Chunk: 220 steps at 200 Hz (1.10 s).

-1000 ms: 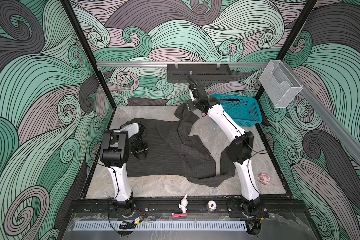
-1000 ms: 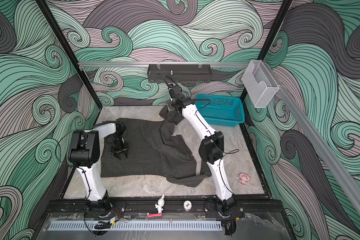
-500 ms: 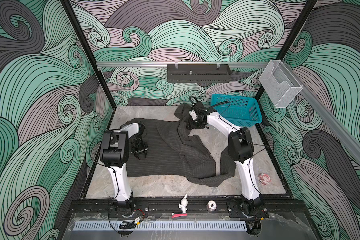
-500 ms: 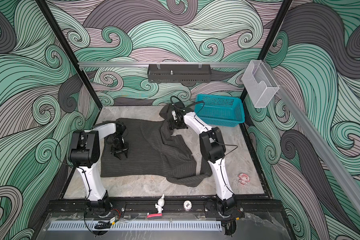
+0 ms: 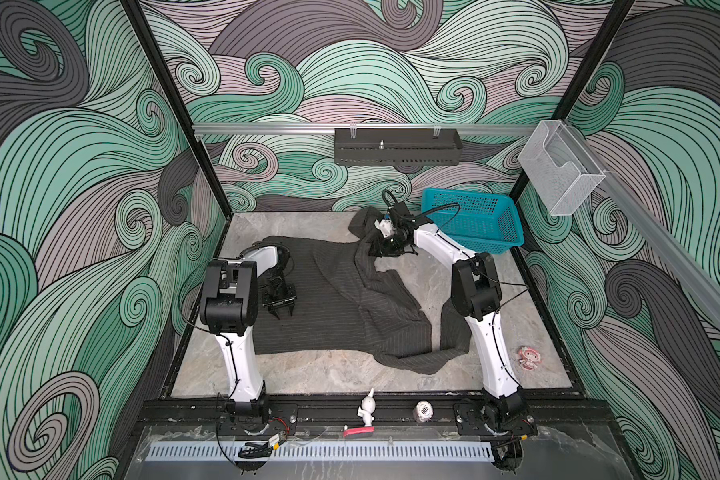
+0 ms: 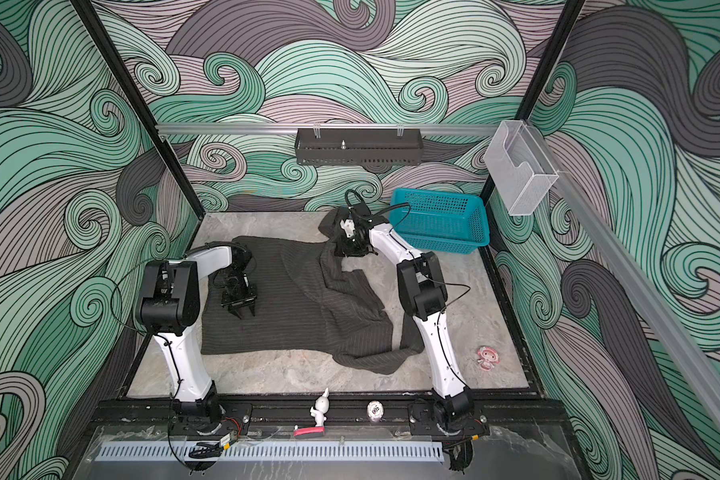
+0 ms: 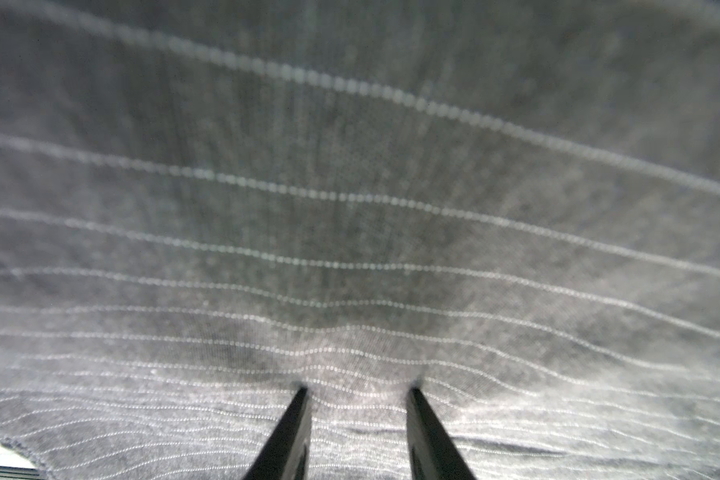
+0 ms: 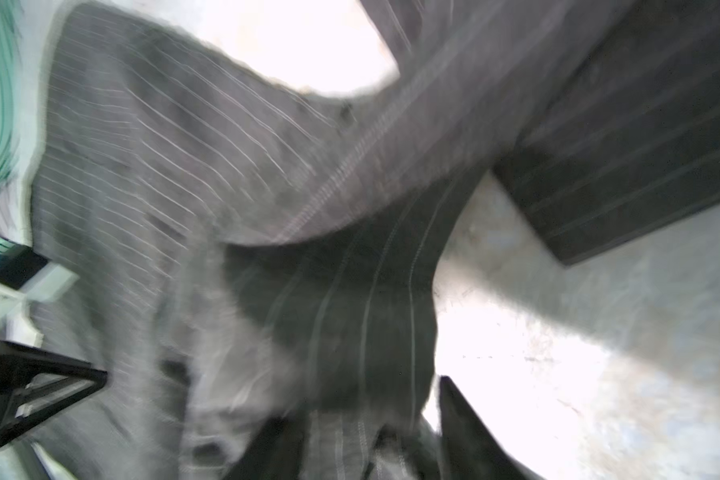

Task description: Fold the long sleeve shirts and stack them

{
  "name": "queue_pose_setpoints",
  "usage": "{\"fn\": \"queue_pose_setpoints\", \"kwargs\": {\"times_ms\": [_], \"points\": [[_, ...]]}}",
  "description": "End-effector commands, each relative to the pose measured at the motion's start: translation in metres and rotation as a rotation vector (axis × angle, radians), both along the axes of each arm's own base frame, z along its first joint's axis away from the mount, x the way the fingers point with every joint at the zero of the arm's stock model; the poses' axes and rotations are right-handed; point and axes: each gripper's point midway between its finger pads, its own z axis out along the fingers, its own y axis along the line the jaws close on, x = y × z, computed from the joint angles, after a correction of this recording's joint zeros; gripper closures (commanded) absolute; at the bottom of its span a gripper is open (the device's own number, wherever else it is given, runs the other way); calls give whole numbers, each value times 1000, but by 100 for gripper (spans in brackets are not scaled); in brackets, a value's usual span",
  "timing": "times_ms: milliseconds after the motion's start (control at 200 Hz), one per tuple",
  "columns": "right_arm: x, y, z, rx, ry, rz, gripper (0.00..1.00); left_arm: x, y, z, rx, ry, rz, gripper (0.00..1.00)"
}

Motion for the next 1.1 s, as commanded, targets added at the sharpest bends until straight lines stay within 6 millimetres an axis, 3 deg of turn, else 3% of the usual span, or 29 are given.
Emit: {"fn": "queue_pose_setpoints", "kwargs": {"times_ms": [0,95,280,380,446,506,551,746,871,1096], "points": [[9,3,9,29,-24,14,40,-7,3,-14,27,46,-15,62],[11,8,6,46,-17,19,44,-8,3,-14,26,46,-16,63],[13,9,11,52,-25,21,65,-8,3,-14,26,45,-16,63],[15,6,17,43,-38,12,65,-8,3,-14,25,47,-16,63],[15,4,17,36,-30,3,60,-7,3,-14,25,45,-15,63],[14,1,14,17,-17,-14,41,-7,3,-14,25,44,-15,63],[14,-4,10,-1,-7,-39,33,-8,2,-14,24,45,-15,63],[10,-5,-7,12,54,-70,31,-7,2,-13,20,43,-14,63],[11,6,-8,83,81,-62,46,-7,2,-14,21,45,-16,64],[22,3,15,75,12,-67,98,-8,3,-15,25,50,-16,64]]}}
